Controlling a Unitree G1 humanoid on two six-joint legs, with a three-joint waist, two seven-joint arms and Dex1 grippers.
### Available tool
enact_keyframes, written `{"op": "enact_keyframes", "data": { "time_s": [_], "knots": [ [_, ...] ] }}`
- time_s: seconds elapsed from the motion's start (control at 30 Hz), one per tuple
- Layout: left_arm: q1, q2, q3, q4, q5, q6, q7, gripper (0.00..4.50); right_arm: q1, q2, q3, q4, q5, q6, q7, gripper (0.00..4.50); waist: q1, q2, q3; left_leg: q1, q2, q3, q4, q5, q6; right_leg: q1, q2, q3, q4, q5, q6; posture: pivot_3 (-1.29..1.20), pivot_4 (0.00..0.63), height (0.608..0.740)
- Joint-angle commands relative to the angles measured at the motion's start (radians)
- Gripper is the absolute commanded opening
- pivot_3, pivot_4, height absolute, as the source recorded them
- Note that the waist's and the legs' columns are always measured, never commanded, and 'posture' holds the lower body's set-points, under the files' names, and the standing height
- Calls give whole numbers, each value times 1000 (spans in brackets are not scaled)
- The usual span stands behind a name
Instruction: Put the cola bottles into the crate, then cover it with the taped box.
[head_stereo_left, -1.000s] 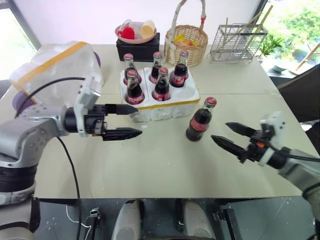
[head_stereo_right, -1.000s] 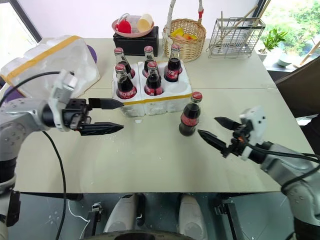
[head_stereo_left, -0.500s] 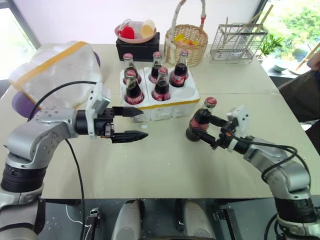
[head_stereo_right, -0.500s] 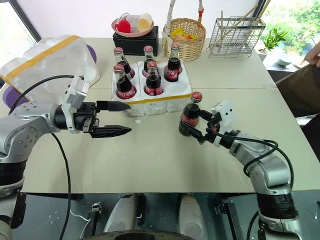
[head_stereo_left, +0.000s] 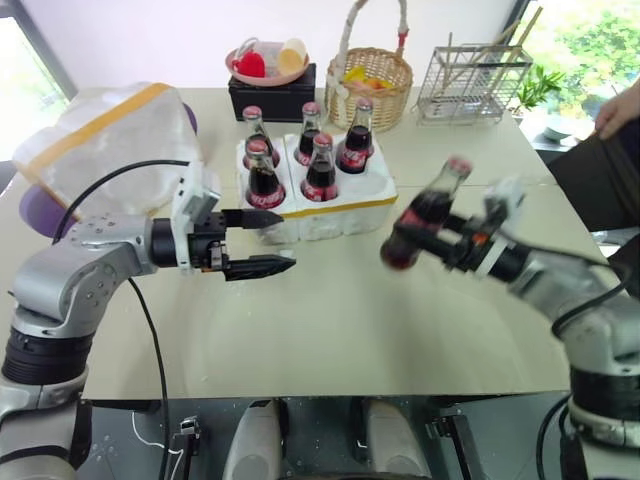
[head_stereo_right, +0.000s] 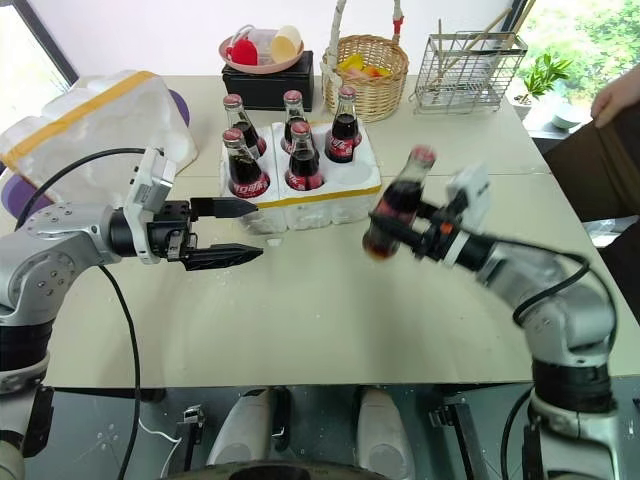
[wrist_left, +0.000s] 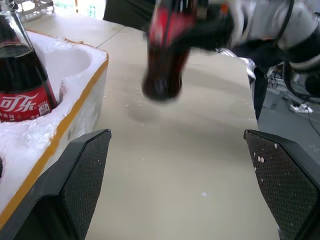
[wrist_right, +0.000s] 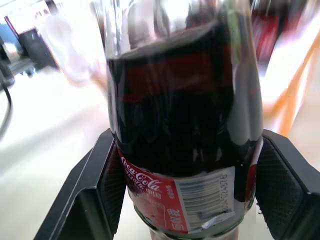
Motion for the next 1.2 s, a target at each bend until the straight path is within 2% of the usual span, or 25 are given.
{"op": "enact_keyframes", "data": {
  "time_s": [0.03, 0.23, 0.4, 0.5, 0.73, 0.83, 0.9, 0.97, 1.1, 1.2],
  "knots": [
    [-33, -10, 21, 15, 12, -36, 9, 4500, -199, 24, 20, 112, -20, -42, -3, 2827, -7, 0, 0, 0, 1, 0, 0, 0, 0, 0, 1, 0, 0, 0, 0, 0, 150, 740],
    [-62, -36, 2, 55, 55, -74, 33, 4500, -409, 147, 146, 483, -236, -210, -6, 2827, -10, 0, 0, -1, 1, -1, -1, 0, 0, 0, 2, 0, 0, 0, 1, 0, 150, 740],
    [-44, -41, 14, 38, 56, -75, 41, 4500, -456, 211, 205, 684, -351, -319, 41, 2827, -11, 0, 0, -6, 1, 0, -1, 0, 0, -5, 2, 0, 0, 2, 4, 0, 150, 740],
    [-29, -33, 26, 28, 53, -72, 45, 4500, -446, 226, 231, 721, -395, -354, 69, 2827, -11, -1, 0, -6, 1, -1, -1, 0, 0, -5, 2, 0, 2, 2, 5, 0, 150, 740],
    [-8, -14, 49, 24, 51, -74, 54, 4500, -388, 241, 251, 664, -433, -343, 93, 2827, -9, 0, 0, -6, 1, -1, 0, 0, 0, -7, 2, 0, 5, 2, 4, 0, 150, 740],
    [-13, -14, 39, 32, 61, -79, 48, 4500, -366, 228, 311, 670, -514, -383, 99, 2827, -9, 0, 0, -6, 1, -1, 0, 0, 0, -7, 2, 0, 6, 2, 4, 0, 150, 740],
    [-19, -15, 33, 39, 67, -82, 45, 4500, -364, 225, 330, 686, -550, -387, 93, 3839, -9, 0, 0, -6, 1, -1, 0, 0, 0, -7, 2, 0, 6, 2, 5, 0, 150, 740],
    [-25, -13, 34, 45, 68, -81, 41, 4500, -361, 221, 340, 685, -575, -402, 95, 4473, -11, 0, 0, -6, 1, -1, 0, 0, 0, -7, 2, 0, 6, 2, 4, 0, 150, 740],
    [-5, 36, 72, 35, 60, -66, 22, 4500, -323, 174, 304, 567, -536, -347, 153, 4473, -11, 0, 0, -6, 1, -1, 0, 0, 0, -7, 2, 0, 7, 2, 4, 0, 150, 740],
    [51, 130, 133, 12, 50, -53, -20, 4500, -277, 87, 236, 416, -444, -264, 232, 4473, -12, 0, 1, -6, 1, -1, 0, 0, 0, -7, 2, 0, 7, 2, 4, 0, 150, 740]
  ]
}}
